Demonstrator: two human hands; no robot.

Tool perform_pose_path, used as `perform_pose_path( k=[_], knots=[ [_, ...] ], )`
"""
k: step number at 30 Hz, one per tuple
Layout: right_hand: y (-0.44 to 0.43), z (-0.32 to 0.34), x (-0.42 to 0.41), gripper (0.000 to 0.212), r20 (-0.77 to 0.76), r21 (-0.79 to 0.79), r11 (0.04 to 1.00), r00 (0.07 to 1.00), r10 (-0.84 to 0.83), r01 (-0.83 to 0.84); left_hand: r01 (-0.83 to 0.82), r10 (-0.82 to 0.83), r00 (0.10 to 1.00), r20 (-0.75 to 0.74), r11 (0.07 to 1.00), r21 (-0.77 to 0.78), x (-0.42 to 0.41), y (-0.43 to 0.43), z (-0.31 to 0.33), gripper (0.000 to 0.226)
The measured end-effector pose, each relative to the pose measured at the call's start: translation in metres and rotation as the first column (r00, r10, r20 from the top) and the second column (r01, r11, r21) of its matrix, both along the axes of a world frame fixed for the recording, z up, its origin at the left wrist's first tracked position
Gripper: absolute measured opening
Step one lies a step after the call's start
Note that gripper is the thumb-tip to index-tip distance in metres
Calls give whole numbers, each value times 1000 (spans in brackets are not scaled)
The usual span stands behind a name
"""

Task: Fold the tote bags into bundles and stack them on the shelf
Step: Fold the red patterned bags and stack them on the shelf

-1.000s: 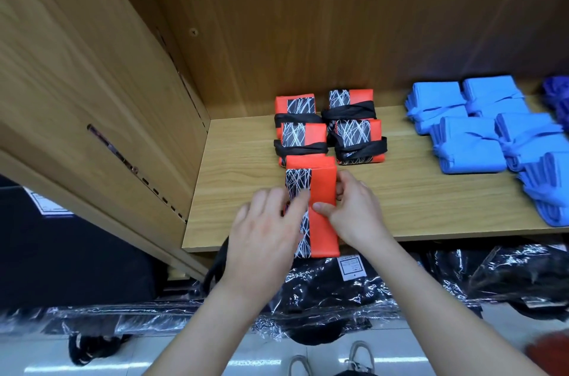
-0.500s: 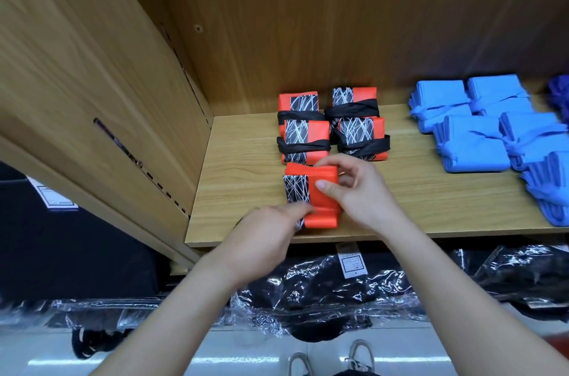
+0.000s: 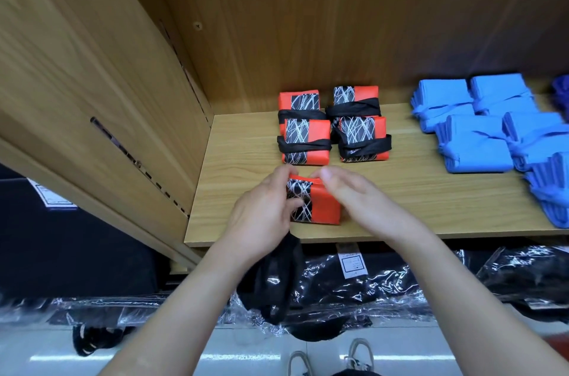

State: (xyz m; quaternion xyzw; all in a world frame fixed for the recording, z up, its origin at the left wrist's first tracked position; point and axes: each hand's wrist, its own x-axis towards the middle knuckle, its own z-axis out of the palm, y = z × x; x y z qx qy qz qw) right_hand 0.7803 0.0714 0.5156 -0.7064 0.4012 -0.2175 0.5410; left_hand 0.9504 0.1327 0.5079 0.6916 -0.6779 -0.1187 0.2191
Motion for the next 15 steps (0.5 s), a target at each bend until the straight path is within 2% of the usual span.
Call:
perform_pose_path(
  k=[1, 2, 3, 5, 7, 10, 15],
  knots=[
    [4, -5, 3, 42, -85, -119, 993, 996, -36, 25, -9, 9, 1000, 6, 1000, -19, -4, 1, -1, 40],
    [10, -11, 10, 44, -99, -229, 968, 987, -126, 101, -13, 13, 1000, 6, 999, -37, -7, 1, -3, 37],
    [15, -17, 17, 42, -30, -282, 932, 969, -245, 227, -7, 6, 1000, -7, 999, -51, -11, 1, -7, 35],
    [22, -26, 33, 31, 209, -191, 838, 856, -473, 510, 20, -26, 993, -116, 998, -53, -18, 2, -12, 36],
    [21, -29, 45, 21, 331, -49, 736, 706, -626, 676, 24, -31, 960, -278, 999, -27, -24, 2, -12, 43],
    [16, -32, 52, 14, 370, 3, 663, 615, -696, 749, 18, -17, 932, -361, 1000, -1, -29, 3, -13, 52],
    [12, -32, 44, 23, 423, -105, 662, 635, -646, 742, 67, -70, 879, -472, 997, -23, -28, 10, -18, 31]
  ],
)
